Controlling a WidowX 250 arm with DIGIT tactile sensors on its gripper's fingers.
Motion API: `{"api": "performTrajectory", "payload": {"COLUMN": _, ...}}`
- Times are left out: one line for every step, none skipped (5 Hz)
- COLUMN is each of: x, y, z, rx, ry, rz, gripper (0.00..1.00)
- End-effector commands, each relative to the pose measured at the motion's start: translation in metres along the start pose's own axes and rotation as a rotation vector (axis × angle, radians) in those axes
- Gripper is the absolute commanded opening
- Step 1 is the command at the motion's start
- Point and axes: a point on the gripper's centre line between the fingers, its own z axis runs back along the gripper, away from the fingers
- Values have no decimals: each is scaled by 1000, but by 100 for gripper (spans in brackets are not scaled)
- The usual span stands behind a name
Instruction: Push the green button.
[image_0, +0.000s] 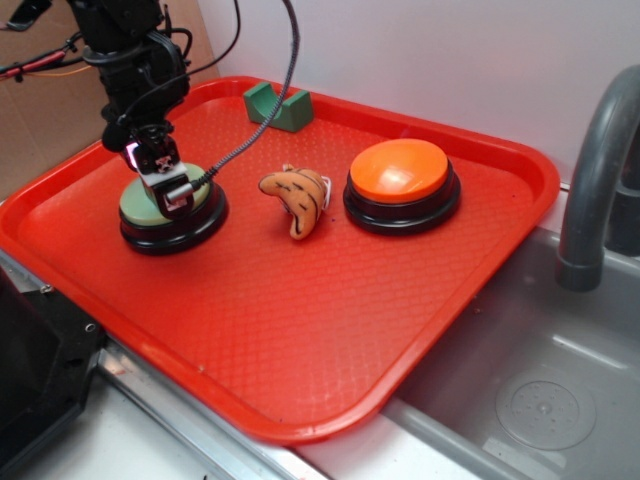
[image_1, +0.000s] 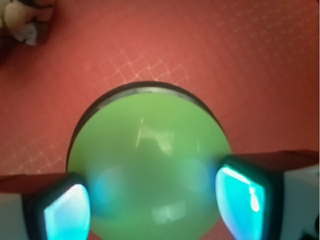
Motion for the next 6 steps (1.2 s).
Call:
{"api": "performTrajectory", "payload": {"x": 2, "y": -1, "z": 9, "rx": 12, "ry": -1, "rz": -4, "gripper": 100}}
{"api": "performTrajectory", "payload": {"x": 0, "y": -2, "z": 35, "rx": 27, "ry": -17, "rz": 24, "gripper": 100}}
{"api": "performTrajectory", "payload": {"x": 1, "y": -3, "z": 46, "rx": 89, "ry": 0, "rz": 55, "gripper": 100}}
{"api": "performTrajectory", "payload": {"x": 4, "y": -8, "z": 61, "rx": 95, "ry": -20, "rz": 56, "gripper": 100}}
{"api": "performTrajectory", "payload": {"x": 6, "y": -9, "z": 74, "rx": 92, "ry": -46, "rz": 59, "gripper": 100}}
{"api": "performTrajectory", "payload": {"x": 5, "y": -5, "z": 80, "rx": 74, "ry": -55, "rz": 81, "gripper": 100}}
